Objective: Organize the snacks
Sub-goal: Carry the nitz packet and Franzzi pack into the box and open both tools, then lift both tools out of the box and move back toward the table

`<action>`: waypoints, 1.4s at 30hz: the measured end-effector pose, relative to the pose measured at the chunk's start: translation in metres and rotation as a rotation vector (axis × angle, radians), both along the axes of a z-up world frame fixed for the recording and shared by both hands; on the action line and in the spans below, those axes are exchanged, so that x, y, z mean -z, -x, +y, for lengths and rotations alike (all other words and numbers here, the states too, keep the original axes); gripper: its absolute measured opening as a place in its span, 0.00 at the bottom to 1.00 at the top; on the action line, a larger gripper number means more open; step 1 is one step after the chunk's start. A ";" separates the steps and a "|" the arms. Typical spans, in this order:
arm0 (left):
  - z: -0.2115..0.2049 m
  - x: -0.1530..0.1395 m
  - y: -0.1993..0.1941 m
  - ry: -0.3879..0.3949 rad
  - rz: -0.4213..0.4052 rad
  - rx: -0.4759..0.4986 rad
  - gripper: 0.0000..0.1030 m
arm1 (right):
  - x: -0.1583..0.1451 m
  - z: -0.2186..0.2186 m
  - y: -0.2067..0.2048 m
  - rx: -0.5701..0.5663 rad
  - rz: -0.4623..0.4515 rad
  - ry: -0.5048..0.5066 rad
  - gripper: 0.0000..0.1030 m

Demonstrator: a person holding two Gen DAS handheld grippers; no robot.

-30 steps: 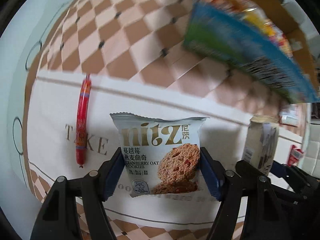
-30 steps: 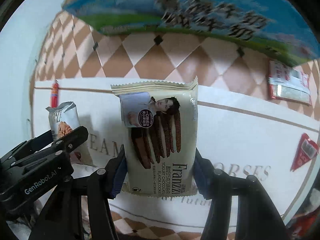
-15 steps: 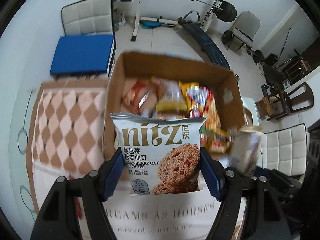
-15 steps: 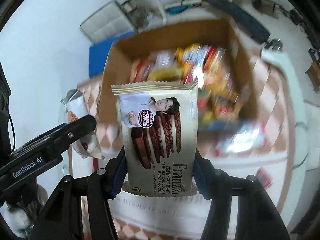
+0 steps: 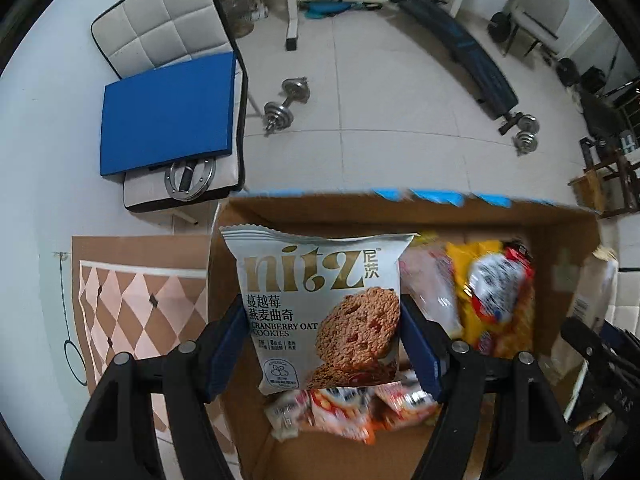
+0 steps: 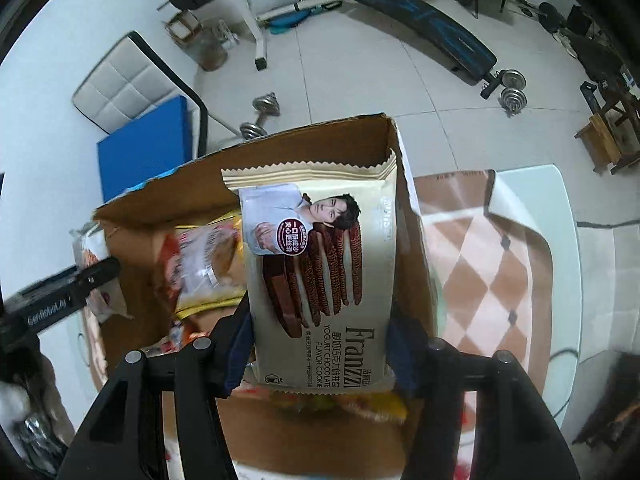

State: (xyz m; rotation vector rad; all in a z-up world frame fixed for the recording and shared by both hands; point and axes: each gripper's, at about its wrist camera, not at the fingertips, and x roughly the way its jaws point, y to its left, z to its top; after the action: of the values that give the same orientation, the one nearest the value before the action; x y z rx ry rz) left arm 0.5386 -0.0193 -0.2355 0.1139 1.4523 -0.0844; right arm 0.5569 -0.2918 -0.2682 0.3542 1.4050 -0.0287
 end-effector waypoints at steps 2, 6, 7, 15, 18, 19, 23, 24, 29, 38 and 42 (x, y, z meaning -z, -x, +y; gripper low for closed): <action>0.001 0.009 -0.009 -0.027 0.004 0.003 0.69 | 0.012 0.002 -0.009 -0.009 0.014 0.012 0.60; 0.004 0.026 -0.022 -0.068 0.022 0.004 0.69 | 0.029 0.003 -0.017 -0.012 0.035 0.024 0.61; 0.004 0.027 -0.023 -0.067 0.025 0.004 0.70 | 0.034 0.005 -0.020 -0.013 0.050 0.029 0.61; -0.005 0.026 -0.023 -0.054 0.039 -0.015 0.82 | 0.046 0.018 -0.023 -0.025 0.086 0.048 0.89; -0.005 0.025 -0.019 -0.047 0.038 -0.013 0.85 | 0.043 0.019 -0.021 -0.016 0.079 0.032 0.89; -0.005 0.024 -0.017 -0.046 0.037 -0.011 0.85 | 0.041 0.019 -0.020 -0.014 0.072 0.032 0.89; -0.003 0.018 0.000 -0.016 0.024 -0.015 0.85 | 0.032 0.020 -0.013 -0.013 0.062 0.037 0.89; -0.004 0.016 0.006 -0.005 0.017 -0.016 0.85 | 0.029 0.021 -0.010 -0.013 0.060 0.038 0.89; -0.009 0.010 0.040 0.016 0.005 -0.001 0.85 | 0.022 0.035 0.013 -0.058 0.040 0.061 0.90; -0.008 -0.011 0.102 0.046 -0.079 -0.015 0.85 | 0.015 0.063 0.061 -0.123 0.014 0.135 0.90; -0.007 -0.031 0.128 0.051 -0.147 -0.020 0.85 | 0.002 0.070 0.083 -0.127 -0.022 0.158 0.90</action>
State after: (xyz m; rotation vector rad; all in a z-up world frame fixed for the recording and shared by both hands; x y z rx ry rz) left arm 0.4107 -0.0260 -0.2044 0.0626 1.3035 -0.0945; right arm 0.4743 -0.2218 -0.2705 0.1340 1.3913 -0.0313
